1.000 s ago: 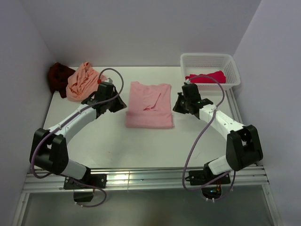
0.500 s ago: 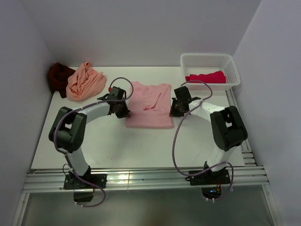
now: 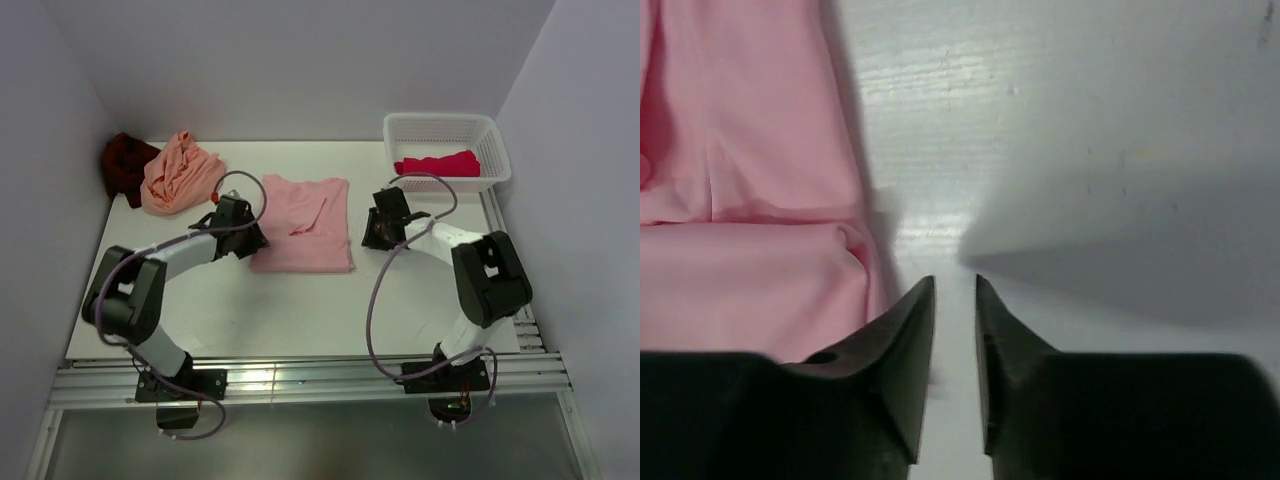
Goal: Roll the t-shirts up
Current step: Roll the tshirt
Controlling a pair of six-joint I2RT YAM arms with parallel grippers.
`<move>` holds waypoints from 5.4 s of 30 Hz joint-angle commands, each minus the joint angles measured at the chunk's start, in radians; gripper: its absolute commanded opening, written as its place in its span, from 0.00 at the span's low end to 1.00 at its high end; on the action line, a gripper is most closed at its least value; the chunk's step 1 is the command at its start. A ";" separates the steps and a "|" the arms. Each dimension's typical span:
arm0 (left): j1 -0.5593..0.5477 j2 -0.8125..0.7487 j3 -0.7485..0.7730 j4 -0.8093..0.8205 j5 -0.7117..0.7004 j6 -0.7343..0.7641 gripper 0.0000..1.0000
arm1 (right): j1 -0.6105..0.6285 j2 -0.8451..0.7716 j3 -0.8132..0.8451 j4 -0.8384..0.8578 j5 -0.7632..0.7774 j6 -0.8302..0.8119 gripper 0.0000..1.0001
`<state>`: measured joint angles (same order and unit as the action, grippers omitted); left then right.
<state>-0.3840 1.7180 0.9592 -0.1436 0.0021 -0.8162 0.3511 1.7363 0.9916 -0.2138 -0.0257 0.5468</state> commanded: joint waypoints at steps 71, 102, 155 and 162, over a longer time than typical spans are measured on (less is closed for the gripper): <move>-0.314 -0.483 -0.695 0.572 -0.442 -0.107 0.62 | 0.420 -0.253 -0.610 0.716 0.460 0.076 0.00; -0.288 -0.433 -0.672 0.596 -0.383 -0.060 0.46 | 0.397 -0.242 -0.605 0.683 0.469 0.119 0.00; -0.213 -0.561 -0.197 -0.286 -0.082 -0.091 0.00 | 0.298 -0.701 -0.295 -0.345 0.093 0.148 0.00; -0.138 -0.474 -0.125 -0.277 -0.034 -0.032 0.00 | 0.204 -0.626 -0.212 -0.364 0.066 0.090 0.00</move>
<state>-0.5545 1.2221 0.7708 -0.4145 -0.0391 -0.9024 0.5896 1.0927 0.7208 -0.5434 0.0414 0.6949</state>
